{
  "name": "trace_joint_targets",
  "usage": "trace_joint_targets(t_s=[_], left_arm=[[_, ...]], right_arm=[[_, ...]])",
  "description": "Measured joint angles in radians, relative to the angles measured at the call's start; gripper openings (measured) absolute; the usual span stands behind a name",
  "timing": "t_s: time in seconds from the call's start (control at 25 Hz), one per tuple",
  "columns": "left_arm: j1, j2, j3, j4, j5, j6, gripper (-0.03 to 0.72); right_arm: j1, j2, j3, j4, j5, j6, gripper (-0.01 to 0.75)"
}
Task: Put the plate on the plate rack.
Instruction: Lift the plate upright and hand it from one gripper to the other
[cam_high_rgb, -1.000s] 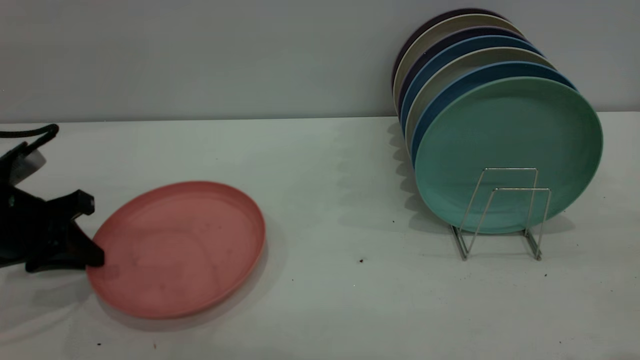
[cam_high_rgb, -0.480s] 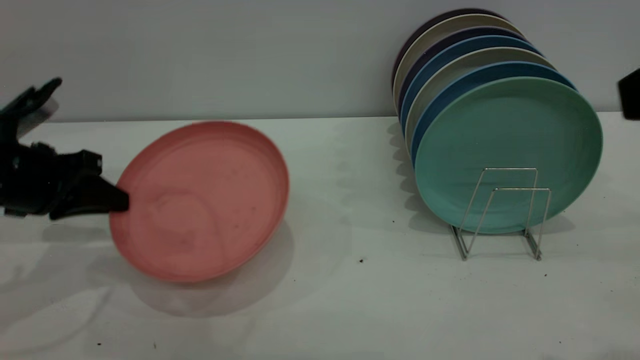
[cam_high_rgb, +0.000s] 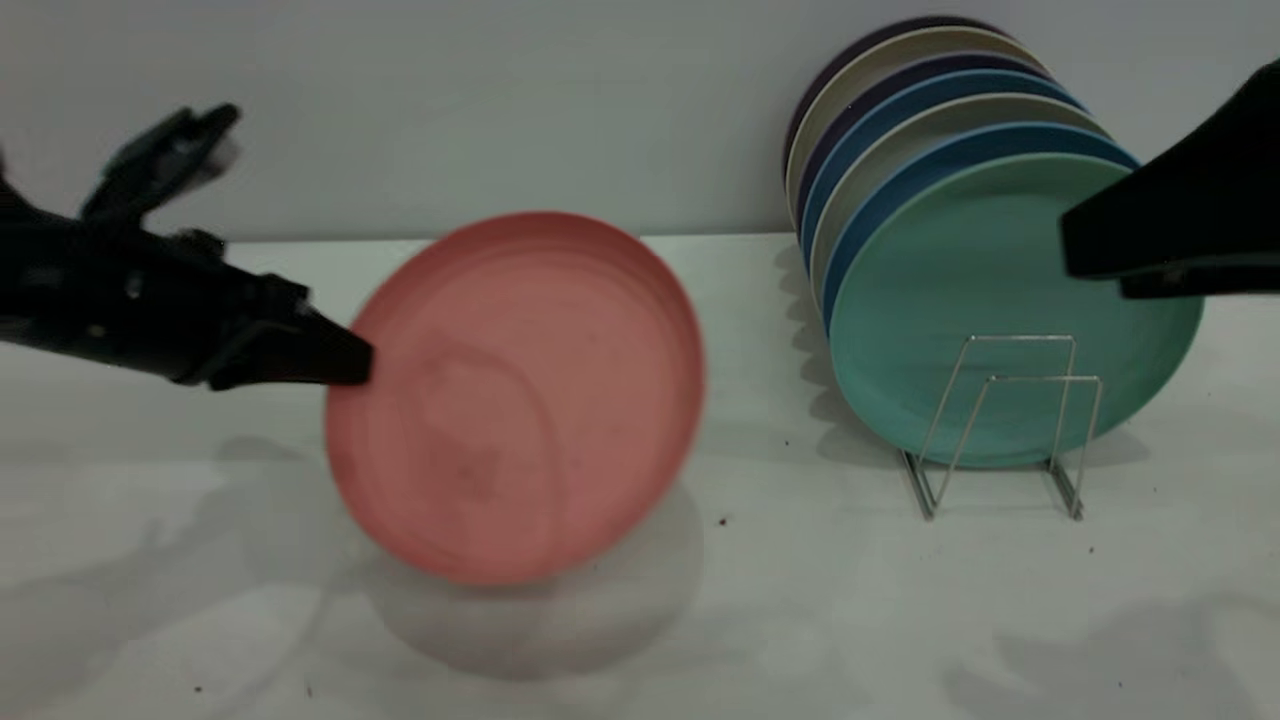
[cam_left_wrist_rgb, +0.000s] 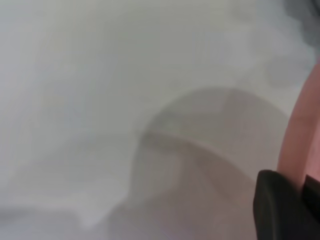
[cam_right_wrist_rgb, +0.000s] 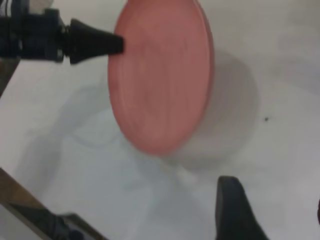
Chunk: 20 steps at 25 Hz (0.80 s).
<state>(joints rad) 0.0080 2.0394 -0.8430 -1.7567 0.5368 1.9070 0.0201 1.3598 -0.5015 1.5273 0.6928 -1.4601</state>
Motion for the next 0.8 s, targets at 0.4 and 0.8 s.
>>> trace_joint_targets(t_s=[0.4, 0.8], left_arm=[[-0.130, -0.010, -0.023, 0.001, -0.007, 0.003, 0.014], [-0.199, -0.010, -0.087, 0.003, 0.000, -0.051, 0.014]], right_arm=[[0.000, 0.254, -0.006, 0.237, 0.049, -0.286, 0.417], [0.000, 0.334, -0.069, 0.242, 0.052, -0.319, 0.417]])
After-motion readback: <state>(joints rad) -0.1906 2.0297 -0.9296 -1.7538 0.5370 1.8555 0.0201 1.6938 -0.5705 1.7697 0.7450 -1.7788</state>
